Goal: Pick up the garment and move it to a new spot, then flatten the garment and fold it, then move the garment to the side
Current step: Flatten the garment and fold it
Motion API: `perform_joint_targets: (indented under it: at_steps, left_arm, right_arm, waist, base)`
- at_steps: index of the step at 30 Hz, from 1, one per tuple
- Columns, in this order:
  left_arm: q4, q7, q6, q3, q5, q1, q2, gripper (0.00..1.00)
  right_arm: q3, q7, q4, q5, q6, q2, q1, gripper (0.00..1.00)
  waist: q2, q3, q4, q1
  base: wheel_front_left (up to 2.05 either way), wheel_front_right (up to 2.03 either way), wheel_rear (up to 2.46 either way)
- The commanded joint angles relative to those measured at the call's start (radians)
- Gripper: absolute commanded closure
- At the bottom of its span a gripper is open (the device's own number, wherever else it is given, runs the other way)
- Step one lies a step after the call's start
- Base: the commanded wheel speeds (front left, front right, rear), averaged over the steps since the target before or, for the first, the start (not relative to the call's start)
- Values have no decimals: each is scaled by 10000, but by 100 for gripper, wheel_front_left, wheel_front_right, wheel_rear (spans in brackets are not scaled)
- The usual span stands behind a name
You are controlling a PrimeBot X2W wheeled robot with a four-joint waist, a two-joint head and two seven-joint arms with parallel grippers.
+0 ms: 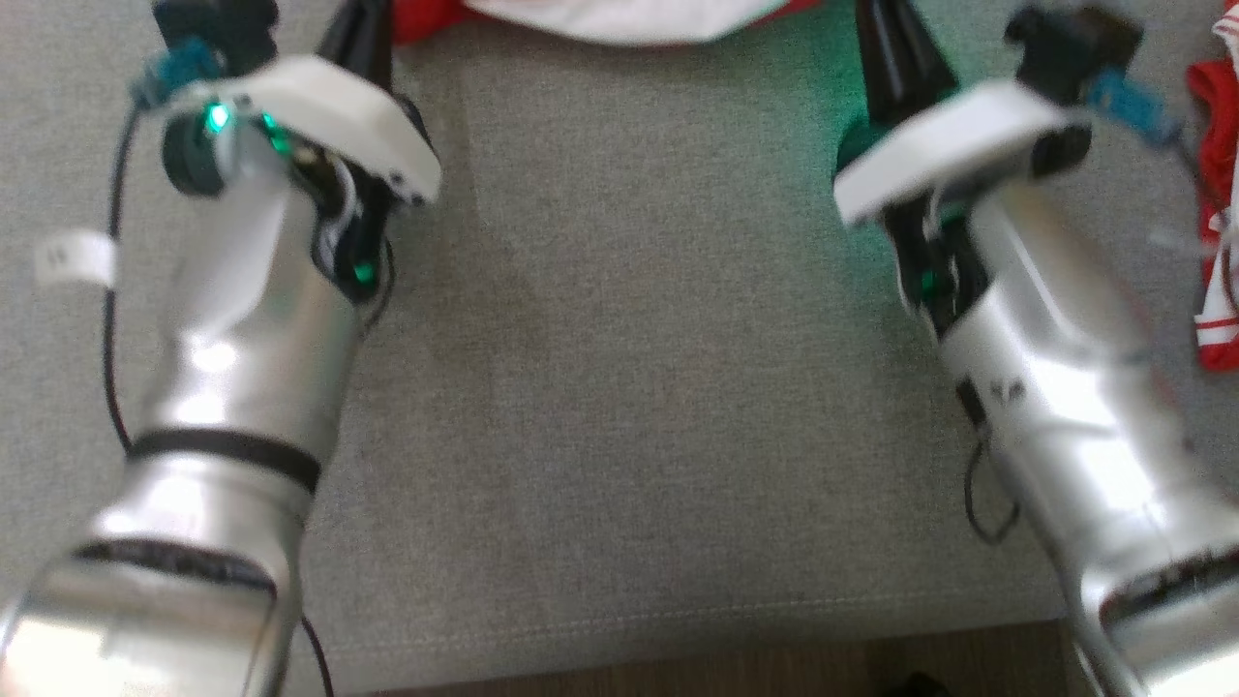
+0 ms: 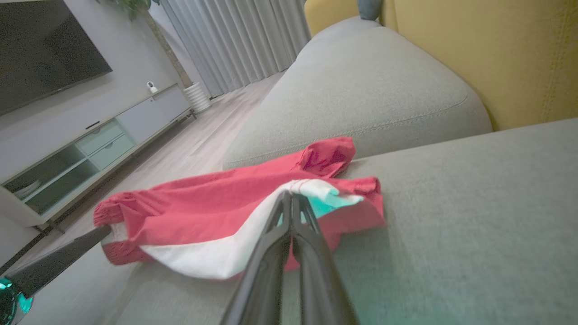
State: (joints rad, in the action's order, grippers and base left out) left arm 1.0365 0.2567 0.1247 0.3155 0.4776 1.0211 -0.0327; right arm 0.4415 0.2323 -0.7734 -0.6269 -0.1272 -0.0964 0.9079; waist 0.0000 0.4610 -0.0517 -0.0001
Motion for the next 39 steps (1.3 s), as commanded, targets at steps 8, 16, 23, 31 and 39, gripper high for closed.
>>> perform_joint_targets:
  at_steps: [8, 16, 23, 31, 39]
  left_arm:
    - [-3154, 50, 58, -348, -472, -3242, -599, 100]
    - [-6135, 36, -114, -368, -989, -6748, -889, 100]
    - [-8623, -1147, -697, -211, -783, -9078, -1164, 100]
    - [-11040, -2385, -1268, -130, -573, -10513, -1395, 100]
    - [-11849, -3081, -1264, -158, -279, -9984, -1448, 100]
  right_arm:
    - [-202, 285, 2599, 125, -35, -757, -3195, 100]
    - [-1761, -484, 5649, 1036, -35, -734, -6926, 100]
    - [-3076, -2277, 8669, 2028, -35, -41, -9773, 100]
    - [-3712, -3633, 10771, 2528, -35, 300, -11219, 100]
    - [-4087, -4349, 10971, 2695, -35, 48, -10057, 100]
  waist:
    - [0, -1005, 120, 1]
    - [0, -2206, 309, 1]
    - [0, -2862, 444, 1]
    - [0, -3054, 446, 1]
    - [0, -2480, 506, 1]
  base:
    - [0, 0, 0]
    - [0, 0, 0]
    - [0, 0, 0]
    - [0, 0, 0]
    - [0, 0, 0]
